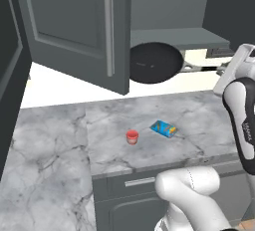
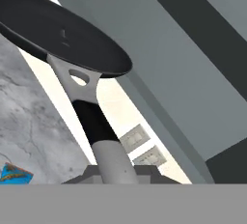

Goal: Pick the pan from the cabinet and place it on the stove. Then turn on the stove burner for the pan.

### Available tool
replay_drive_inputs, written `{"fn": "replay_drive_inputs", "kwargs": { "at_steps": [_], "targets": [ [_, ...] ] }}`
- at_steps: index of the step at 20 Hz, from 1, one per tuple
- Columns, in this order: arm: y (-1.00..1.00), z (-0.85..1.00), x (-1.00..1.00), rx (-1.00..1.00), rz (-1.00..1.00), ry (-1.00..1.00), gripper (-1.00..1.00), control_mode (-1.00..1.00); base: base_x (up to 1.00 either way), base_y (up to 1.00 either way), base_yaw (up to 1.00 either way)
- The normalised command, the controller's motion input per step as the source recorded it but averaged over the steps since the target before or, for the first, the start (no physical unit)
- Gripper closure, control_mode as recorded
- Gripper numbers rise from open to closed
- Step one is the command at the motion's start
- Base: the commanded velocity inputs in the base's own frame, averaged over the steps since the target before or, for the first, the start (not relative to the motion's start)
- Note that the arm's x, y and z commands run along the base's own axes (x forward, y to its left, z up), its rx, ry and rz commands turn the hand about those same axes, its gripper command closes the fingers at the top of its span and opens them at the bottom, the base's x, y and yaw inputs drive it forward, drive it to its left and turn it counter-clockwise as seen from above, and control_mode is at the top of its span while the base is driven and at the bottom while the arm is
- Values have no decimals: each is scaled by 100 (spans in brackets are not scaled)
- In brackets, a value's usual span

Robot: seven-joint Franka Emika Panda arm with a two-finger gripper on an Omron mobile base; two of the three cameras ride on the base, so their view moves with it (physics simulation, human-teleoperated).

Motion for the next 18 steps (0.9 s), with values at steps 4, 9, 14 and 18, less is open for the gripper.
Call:
{"fn": "replay_drive_inputs", "kwargs": {
  "at_steps": [4,9,14,18],
  "targets": [
    [0,0,0,0,0,0,100,-100,0,0,0],
    [0,0,-1,0,0,0,100,-100,0,0,0],
    [0,-2,-7,0,0,-1,100,100,-33,-1,-4],
    [0,0,0,0,0,0,100,100,-73,-16,-12]
  ]
}}
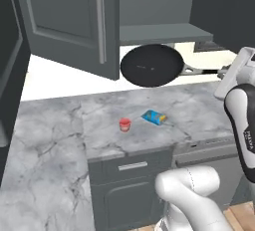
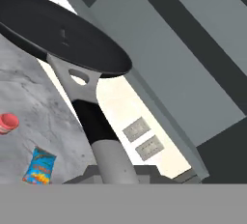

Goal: Pick the pan from the cabinet and place it on the stove. Then turn on the stove burner for the pan.

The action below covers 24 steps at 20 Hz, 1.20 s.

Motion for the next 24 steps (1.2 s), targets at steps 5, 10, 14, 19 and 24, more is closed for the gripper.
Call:
{"fn": "replay_drive_inputs", "kwargs": {
  "at_steps": [5,10,14,19,24],
  "targets": [
    [0,0,0,0,0,0,100,100,-76,-31,-13],
    [0,0,0,0,0,0,100,100,-74,-52,-15],
    [0,0,0,0,0,0,100,100,-73,-75,-14],
    [0,0,0,0,0,0,100,100,-75,-86,-15],
    [0,0,0,0,0,0,100,100,-68,-63,-10]
  ]
}}
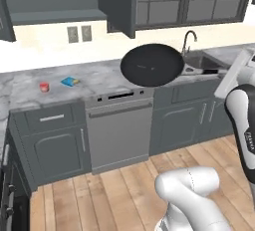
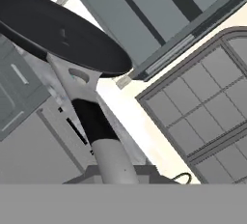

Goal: Pick the pan from the cabinet and place it on the stove. Then turn on the stove burner for the pan.

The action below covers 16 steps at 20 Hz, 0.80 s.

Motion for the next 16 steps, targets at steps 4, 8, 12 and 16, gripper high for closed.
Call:
{"fn": "replay_drive_inputs", "kwargs": {
  "at_steps": [4,8,12,16],
  "targets": [
    [0,0,0,0,0,0,100,100,-58,-44,-3],
    [0,0,0,0,0,0,100,100,-28,-24,10],
    [0,0,0,0,0,0,100,100,-17,-17,26],
    [0,0,0,0,0,0,100,100,-57,-8,39]
  ]
}}
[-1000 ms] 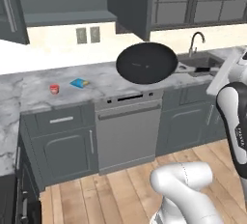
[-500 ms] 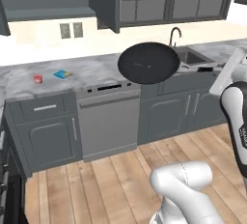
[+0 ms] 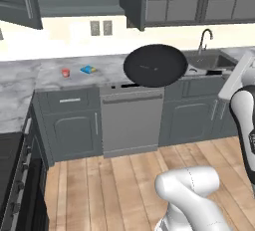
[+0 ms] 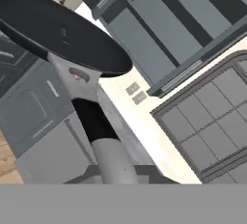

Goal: Pick the pan from the cabinet and place it on the stove. Then turn on the stove burner for the pan.

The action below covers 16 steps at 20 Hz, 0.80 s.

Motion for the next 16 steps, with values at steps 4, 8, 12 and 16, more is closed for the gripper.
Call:
{"fn": "replay_drive_inputs", "kwargs": {
  "at_steps": [4,8,12,16],
  "targets": [
    [0,0,0,0,0,0,100,100,-94,-11,42],
    [0,0,0,0,0,0,100,100,-71,0,41],
    [0,0,0,0,0,0,100,100,-31,-16,40],
    [0,0,0,0,0,0,100,100,1,-47,40]
  ]
}}
